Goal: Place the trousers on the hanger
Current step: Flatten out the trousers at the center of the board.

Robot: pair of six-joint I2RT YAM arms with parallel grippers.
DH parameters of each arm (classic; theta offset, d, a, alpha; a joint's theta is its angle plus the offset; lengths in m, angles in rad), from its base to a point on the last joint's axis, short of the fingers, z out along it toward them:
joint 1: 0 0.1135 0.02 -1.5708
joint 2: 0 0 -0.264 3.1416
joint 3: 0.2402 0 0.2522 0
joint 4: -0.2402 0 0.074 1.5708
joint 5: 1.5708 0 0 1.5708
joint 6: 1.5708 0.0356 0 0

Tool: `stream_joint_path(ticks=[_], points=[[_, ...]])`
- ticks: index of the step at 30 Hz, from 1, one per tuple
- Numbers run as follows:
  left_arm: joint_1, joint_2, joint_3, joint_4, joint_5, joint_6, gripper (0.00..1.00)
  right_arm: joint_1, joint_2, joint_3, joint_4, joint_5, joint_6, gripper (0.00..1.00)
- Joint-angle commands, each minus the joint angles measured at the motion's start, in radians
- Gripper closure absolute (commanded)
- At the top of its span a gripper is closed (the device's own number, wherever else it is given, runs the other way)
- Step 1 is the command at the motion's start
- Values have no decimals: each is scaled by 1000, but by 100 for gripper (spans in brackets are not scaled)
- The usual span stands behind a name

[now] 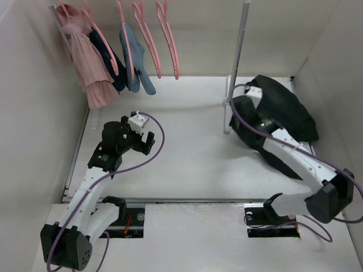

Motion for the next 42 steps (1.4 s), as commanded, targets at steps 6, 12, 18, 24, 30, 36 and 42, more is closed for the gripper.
stream_joint_path(ticks=[6, 12, 18, 24, 30, 36, 42], points=[[3, -49, 86, -97, 112, 83, 0, 573, -24, 14, 366, -70, -70, 100], [3, -59, 123, -234, 241, 179, 0, 604, 157, 233, 318, -314, -185, 0], [-8, 13, 141, -344, 264, 328, 0, 476, -4, 94, 217, -204, -57, 0], [-159, 134, 111, -274, -16, 405, 0, 102, -136, -93, -58, -314, 167, 0], [-226, 350, 98, -160, -207, 504, 0, -67, -147, -264, -3, -432, 111, 0], [-235, 520, 170, -229, -156, 524, 32, -130, -6, -365, 170, -696, 37, 0], [-235, 547, 209, -340, -78, 592, 68, -158, 71, -328, 224, -788, -35, 61]])
